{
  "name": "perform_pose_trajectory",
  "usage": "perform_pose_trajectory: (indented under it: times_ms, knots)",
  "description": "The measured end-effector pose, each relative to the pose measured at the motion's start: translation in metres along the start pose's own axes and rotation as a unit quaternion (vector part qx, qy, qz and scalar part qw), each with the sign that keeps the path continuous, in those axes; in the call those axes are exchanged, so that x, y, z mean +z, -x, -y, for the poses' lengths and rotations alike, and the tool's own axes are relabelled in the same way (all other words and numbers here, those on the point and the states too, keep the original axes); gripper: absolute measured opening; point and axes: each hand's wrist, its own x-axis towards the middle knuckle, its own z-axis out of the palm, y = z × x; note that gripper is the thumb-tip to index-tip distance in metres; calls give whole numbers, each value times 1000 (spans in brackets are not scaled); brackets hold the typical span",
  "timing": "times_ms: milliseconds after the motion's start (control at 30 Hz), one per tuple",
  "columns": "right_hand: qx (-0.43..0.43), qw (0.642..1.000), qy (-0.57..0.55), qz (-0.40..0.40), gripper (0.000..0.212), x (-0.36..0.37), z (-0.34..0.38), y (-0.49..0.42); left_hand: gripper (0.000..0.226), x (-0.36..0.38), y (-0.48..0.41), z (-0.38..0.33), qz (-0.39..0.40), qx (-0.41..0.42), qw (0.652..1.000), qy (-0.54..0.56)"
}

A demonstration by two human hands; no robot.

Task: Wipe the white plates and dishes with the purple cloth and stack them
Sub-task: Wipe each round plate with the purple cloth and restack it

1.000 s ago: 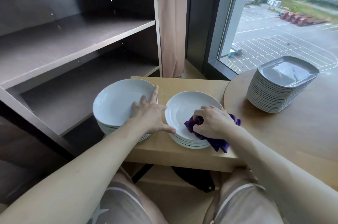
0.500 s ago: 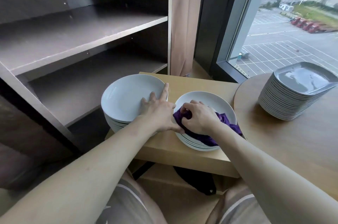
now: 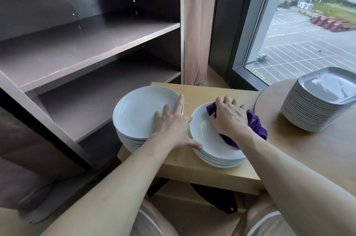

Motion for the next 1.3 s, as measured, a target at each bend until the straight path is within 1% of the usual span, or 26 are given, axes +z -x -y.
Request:
perform_pose_trajectory:
  times_ms: [167,267,400,567,700,867,933,967,1100,1167,1233,1300]
  knots:
    - [-25,996,76,27,40,-12,-28,14,98,1,0,1,-5,0,1000,-3]
    - [-39,995,84,47,38,-19,-37,33,98,0,1,1,-2,-2,1000,-2]
    - [-65,994,32,86,28,-28,-33,58,100,-2,1,0,4,-5,1000,-4]
    - [-111,982,-55,143,20,-37,-14,74,97,-2,2,0,-4,-9,1000,-11]
    - [-132,974,-98,155,14,-34,-3,68,99,-2,3,1,-3,-7,1000,-1]
    - [-126,963,-175,162,17,-27,14,55,94,-3,3,0,1,-6,1000,4]
    - [-117,960,-211,141,16,-22,19,49,93,-3,3,0,4,-6,1000,11]
    - [-114,963,-215,117,15,-18,21,47,92,-4,2,0,5,-6,1000,15]
    - [-111,984,-140,-16,24,0,31,47,84,-2,1,0,1,2,1000,25]
    - [-115,984,-133,-33,24,2,32,40,84,-1,1,1,-1,4,1000,26]
    - [-127,985,-118,-26,26,4,28,30,86,0,0,0,-2,3,1000,28]
    - [-115,988,-95,-39,28,9,25,23,88,0,0,0,-3,2,1000,20]
